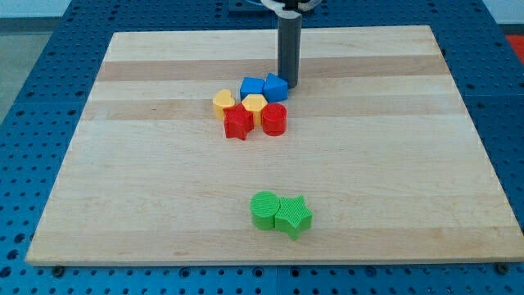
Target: Push the red star to group of blocks
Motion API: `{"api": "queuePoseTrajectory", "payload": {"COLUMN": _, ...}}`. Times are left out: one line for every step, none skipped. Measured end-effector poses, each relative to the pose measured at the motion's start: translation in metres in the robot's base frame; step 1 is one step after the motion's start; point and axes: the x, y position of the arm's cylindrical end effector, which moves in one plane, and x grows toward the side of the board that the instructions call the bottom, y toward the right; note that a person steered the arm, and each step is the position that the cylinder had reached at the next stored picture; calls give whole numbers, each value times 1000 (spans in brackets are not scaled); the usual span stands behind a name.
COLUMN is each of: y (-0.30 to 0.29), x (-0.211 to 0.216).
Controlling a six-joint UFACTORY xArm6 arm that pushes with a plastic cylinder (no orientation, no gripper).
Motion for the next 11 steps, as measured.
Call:
{"api": "queuePoseTrajectory", "payload": {"y": -11, "x": 5}}
{"api": "queuePoseTrajectory", "payload": {"y": -22, "x": 6}}
{"api": "queuePoseTrajectory", "payload": {"y": -26, "x": 6}}
{"api": "queuePoseTrajectory", "payload": {"y": -26, "x": 6}}
{"api": "queuePoseTrajectory", "payload": {"y": -26, "x": 6}}
{"api": "queuePoseTrajectory", "payload": {"y": -26, "x": 6}}
{"api": "queuePoseTrajectory", "payload": {"y": -24, "x": 12}}
{"api": "queuePoseTrajectory", "payload": {"y": -9, "x": 12}}
{"api": "queuePoseTrajectory", "payload": {"y": 12, "x": 10}}
{"api": "queuePoseTrajectory", "payload": {"y": 41, "x": 19}}
{"api": "queuePoseTrajectory", "payload": {"y": 70, "x": 49}}
